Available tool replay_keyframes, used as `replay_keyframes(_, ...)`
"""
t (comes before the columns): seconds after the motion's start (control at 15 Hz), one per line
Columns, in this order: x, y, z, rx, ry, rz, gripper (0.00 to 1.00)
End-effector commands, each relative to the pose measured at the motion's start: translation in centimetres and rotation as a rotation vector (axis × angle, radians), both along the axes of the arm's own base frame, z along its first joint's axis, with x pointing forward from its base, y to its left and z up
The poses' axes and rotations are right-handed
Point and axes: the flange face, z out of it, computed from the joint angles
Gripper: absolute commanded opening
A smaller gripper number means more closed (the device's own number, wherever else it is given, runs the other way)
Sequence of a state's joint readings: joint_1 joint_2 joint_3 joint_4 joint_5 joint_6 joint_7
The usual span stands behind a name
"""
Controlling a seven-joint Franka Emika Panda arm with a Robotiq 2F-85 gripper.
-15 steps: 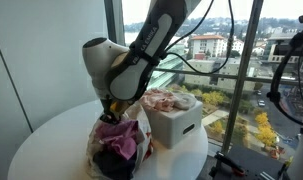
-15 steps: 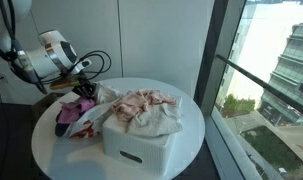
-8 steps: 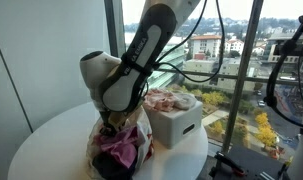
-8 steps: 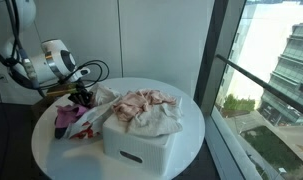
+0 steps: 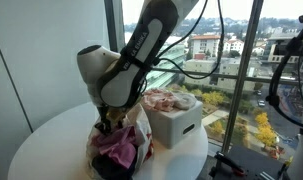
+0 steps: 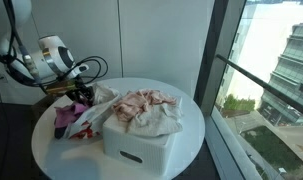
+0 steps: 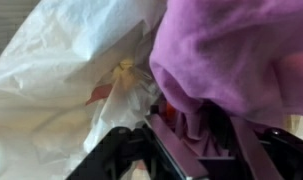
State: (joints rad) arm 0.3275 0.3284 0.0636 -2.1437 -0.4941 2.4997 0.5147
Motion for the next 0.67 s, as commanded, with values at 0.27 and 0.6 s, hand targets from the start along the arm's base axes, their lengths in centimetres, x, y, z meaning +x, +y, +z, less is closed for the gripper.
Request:
replay_keyframes(0.27,-3.1,-4.9,11.2,0.102,-0.151,-0.139,1.0)
replay_keyframes(0.6,-3.8,-13.4,16.6,0.131,-0.241,-0.377,1.0)
